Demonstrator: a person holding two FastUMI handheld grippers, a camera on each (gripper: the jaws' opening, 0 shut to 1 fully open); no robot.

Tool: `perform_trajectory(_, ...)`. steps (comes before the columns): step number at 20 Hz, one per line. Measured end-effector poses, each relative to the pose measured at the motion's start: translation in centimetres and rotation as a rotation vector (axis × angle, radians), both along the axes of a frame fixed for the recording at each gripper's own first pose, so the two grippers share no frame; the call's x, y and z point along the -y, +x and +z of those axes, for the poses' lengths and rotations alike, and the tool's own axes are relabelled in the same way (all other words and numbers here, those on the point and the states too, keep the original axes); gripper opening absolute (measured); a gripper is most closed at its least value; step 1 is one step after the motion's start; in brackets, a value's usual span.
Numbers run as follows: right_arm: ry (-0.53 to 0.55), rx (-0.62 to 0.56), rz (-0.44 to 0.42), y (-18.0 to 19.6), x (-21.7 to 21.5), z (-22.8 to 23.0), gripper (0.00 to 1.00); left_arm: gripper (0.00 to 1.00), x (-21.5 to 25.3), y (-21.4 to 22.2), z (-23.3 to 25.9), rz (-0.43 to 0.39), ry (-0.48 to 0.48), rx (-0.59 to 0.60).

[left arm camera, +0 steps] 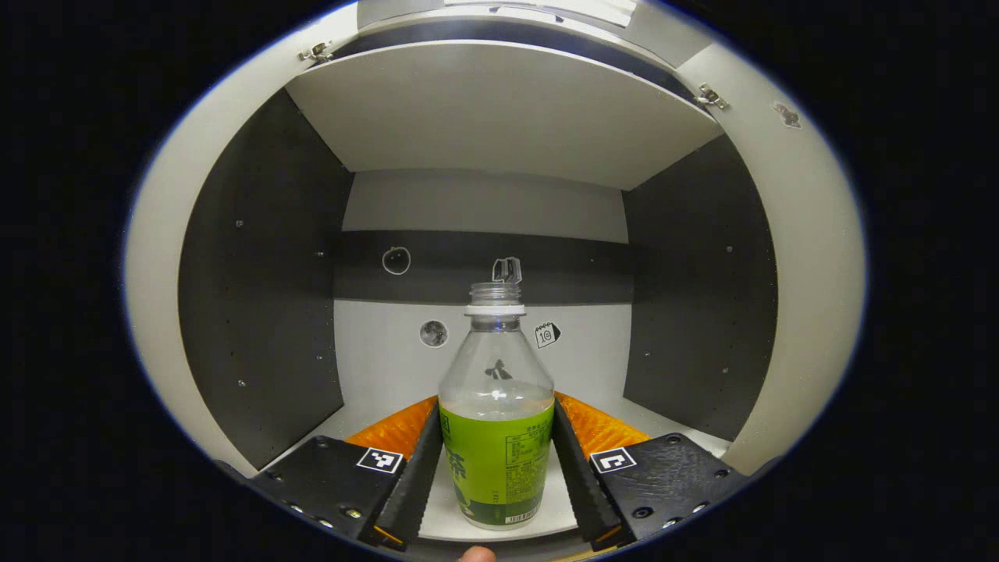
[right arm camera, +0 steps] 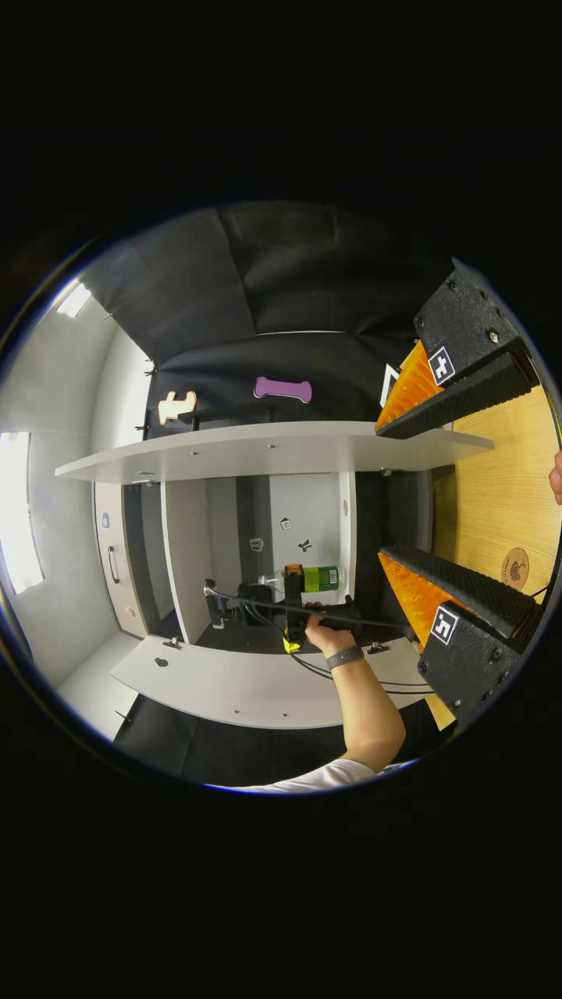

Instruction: Grasp the bottle in the cabinet with the left hand and place it on the coaster, then close the right door with the right hand and the left door with the left hand.

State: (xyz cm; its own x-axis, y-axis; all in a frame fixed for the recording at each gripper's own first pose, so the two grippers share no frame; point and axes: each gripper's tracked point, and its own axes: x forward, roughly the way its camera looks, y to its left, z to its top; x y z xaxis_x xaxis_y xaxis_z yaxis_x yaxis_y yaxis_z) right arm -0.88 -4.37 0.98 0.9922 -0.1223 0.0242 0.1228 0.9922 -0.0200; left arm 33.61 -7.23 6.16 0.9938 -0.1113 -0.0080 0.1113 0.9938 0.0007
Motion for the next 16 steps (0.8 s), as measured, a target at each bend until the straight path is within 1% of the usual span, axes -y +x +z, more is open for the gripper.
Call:
perform_trajectory(5,-0.001,0.008,0.051,0.5,-0.6,0.8,0.84,0.72,0.1,-6.2,0.9,-0.034,0.063,0.048)
perform_trajectory(6,0.002,0.007,0.056,0.6,-0.6,0.8,0.84,0.75,0.3,-7.6,0.8,-0.046,0.069,0.057)
perform_trajectory(7,0.005,0.007,0.062,0.6,-0.7,1.0,0.84,0.72,0.5,-9.0,0.7,-0.059,0.072,0.066)
perform_trajectory(8,0.007,0.009,0.068,0.6,-0.8,1.2,0.84,0.72,0.7,-10.3,0.3,-0.072,0.073,0.068)
perform_trajectory(9,0.007,0.013,0.074,0.5,-0.8,1.6,0.84,0.75,1.0,-11.7,-0.3,-0.084,0.071,0.065)
perform_trajectory(10,0.004,0.016,0.079,0.4,-0.8,1.9,0.84,0.72,1.4,-12.9,-1.1,-0.095,0.064,0.056)
perform_trajectory(12,-0.001,0.023,0.086,0.1,-0.8,2.8,0.84,0.72,2.3,-15.7,-3.2,-0.115,0.039,0.035)
perform_trajectory(16,-0.027,0.038,0.091,-0.9,-0.6,4.6,0.84,0.72,3.4,-20.4,-8.6,-0.112,0.004,0.037)
